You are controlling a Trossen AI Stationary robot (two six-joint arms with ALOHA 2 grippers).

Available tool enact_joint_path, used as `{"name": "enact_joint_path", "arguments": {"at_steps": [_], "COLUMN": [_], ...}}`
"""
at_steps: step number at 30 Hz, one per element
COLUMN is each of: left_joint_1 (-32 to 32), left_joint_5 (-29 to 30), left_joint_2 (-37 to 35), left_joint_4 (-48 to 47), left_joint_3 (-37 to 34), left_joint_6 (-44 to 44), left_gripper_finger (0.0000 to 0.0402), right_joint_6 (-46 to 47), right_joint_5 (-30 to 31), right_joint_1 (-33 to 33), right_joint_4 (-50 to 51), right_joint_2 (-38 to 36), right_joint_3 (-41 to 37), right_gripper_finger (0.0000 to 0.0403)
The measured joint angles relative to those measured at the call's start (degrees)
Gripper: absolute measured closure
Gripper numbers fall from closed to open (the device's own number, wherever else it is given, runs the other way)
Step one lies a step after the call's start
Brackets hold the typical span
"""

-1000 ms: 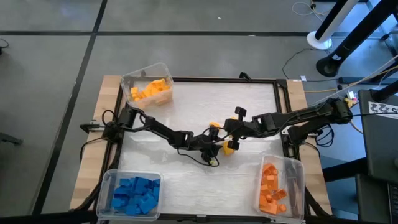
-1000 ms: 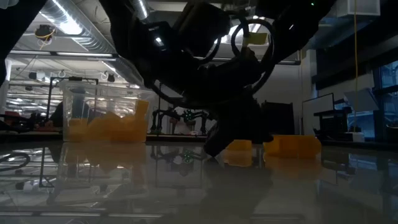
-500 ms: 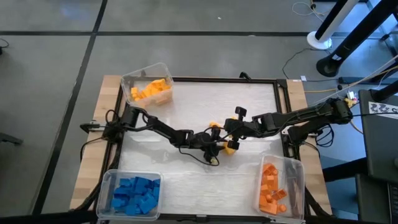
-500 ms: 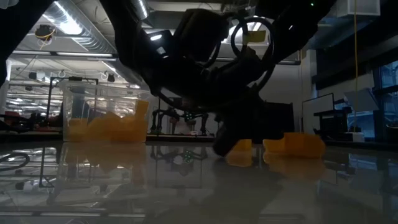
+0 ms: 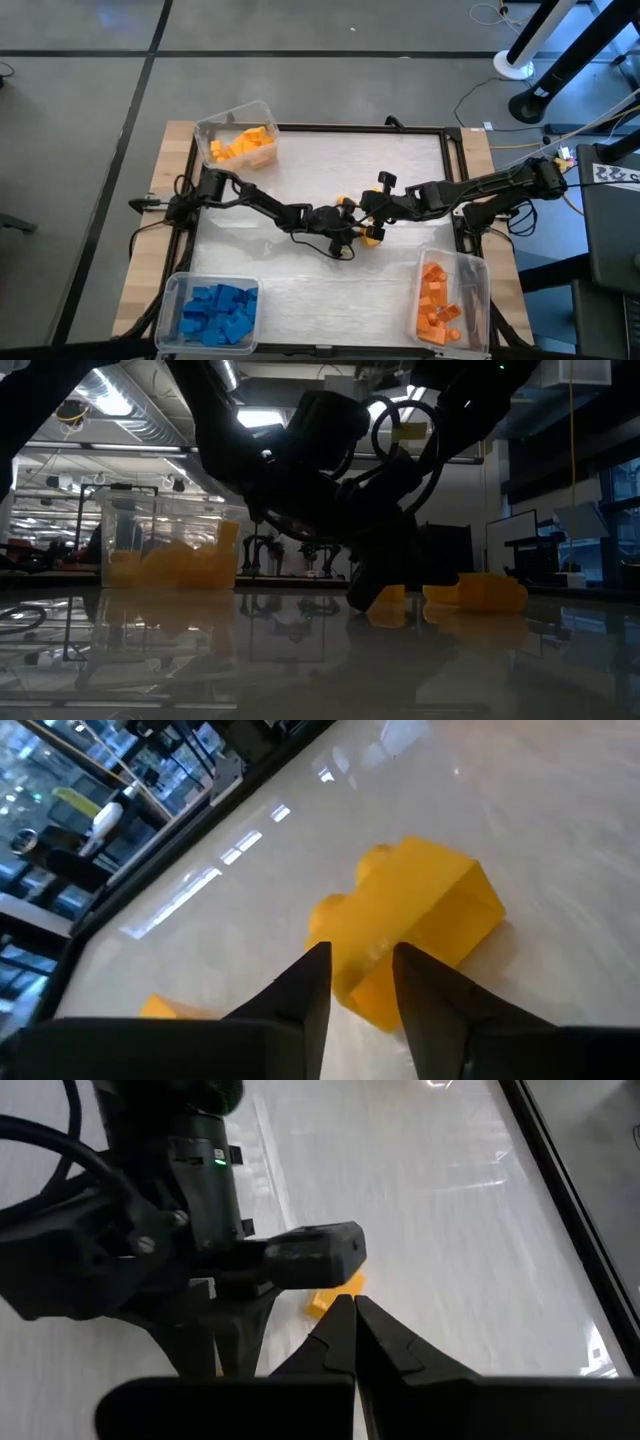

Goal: Sort blocks
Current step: Put the yellow game piece into the top transparent bin

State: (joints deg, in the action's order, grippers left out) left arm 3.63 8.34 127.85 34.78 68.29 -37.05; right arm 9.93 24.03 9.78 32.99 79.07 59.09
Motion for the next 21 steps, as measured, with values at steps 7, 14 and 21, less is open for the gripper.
{"name": "enact_joint_path", "arguments": {"at_steps": [7, 14, 21], "left_joint_1": [-0.7, -0.8, -0.7], "left_joint_5": [-1.7, -2.1, -2.1], "left_joint_2": [0.2, 0.3, 0.4], "left_joint_4": [-1.1, -1.5, 0.1], "left_joint_3": [1.4, 1.9, 1.9], "left_joint_6": [1.9, 4.7, 13.1], "left_gripper_finger": [0.037, 0.0397, 0.04], "right_joint_6": [0.0, 0.0, 0.0], "right_joint_5": [0.0, 0.0, 0.0], "right_joint_1": [0.0, 0.0, 0.0], "right_joint_4": [-0.1, -0.1, -0.1], "right_joint_2": [0.0, 0.0, 0.0], "right_joint_3": [0.0, 0.0, 0.0], "right_gripper_finger": [0.0402, 0.0402, 0.0402]}}
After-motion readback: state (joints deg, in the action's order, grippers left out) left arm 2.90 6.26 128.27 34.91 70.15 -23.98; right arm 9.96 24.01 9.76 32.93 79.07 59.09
